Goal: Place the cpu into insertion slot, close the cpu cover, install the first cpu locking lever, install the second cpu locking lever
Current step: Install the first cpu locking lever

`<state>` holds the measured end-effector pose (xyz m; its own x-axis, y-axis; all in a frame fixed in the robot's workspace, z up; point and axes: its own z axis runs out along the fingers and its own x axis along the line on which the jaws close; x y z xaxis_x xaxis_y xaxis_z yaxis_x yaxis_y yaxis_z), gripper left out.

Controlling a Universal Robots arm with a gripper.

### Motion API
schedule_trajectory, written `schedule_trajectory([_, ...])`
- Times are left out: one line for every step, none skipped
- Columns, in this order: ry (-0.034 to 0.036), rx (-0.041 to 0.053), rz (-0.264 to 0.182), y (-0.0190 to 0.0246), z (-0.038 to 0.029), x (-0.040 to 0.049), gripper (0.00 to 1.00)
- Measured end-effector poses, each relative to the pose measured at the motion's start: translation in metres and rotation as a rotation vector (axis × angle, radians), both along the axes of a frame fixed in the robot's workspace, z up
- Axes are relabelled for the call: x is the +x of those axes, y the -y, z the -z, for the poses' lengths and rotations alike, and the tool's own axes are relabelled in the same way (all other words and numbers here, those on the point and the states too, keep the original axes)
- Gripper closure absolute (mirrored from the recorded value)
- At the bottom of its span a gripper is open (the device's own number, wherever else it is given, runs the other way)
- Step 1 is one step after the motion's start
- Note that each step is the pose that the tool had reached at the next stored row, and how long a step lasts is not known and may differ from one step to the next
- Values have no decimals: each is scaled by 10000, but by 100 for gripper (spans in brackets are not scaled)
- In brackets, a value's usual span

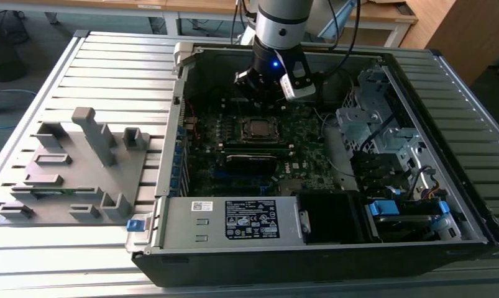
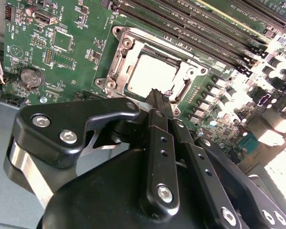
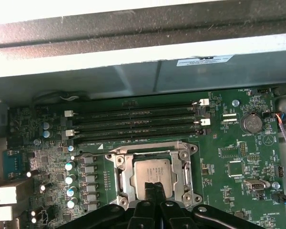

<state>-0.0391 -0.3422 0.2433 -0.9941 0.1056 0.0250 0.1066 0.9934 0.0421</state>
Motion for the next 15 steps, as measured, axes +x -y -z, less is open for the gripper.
schedule_trajectory([0, 0, 0, 0, 0, 0, 90])
schedule_trajectory([0, -1, 0, 1, -3, 0, 90])
schedule_trajectory([0, -1, 0, 1, -5, 0, 90])
schedule_trajectory([1, 1, 0, 0, -5, 0, 90])
schedule_trajectory([0, 0, 0, 0, -5, 0, 90])
schedule_trajectory([0, 1, 0, 0, -6, 0, 90])
schedule_trajectory([1, 1, 0, 0, -6, 0, 90])
schedule_trajectory([0, 0, 0, 0, -7, 0, 90])
schedule_trajectory([-2, -4, 0, 0, -11, 0, 90])
schedule_trajectory([-2, -4, 0, 0, -15, 0, 90])
schedule_trajectory([-1, -2, 0, 0, -20, 0, 90])
schedule_trajectory([0, -1, 0, 0, -25, 0, 90])
schedule_trajectory([0, 0, 0, 0, -28, 0, 90])
schedule_trajectory([1, 2, 0, 0, -28, 0, 90])
schedule_trajectory([2, 2, 1, 0, -28, 0, 90])
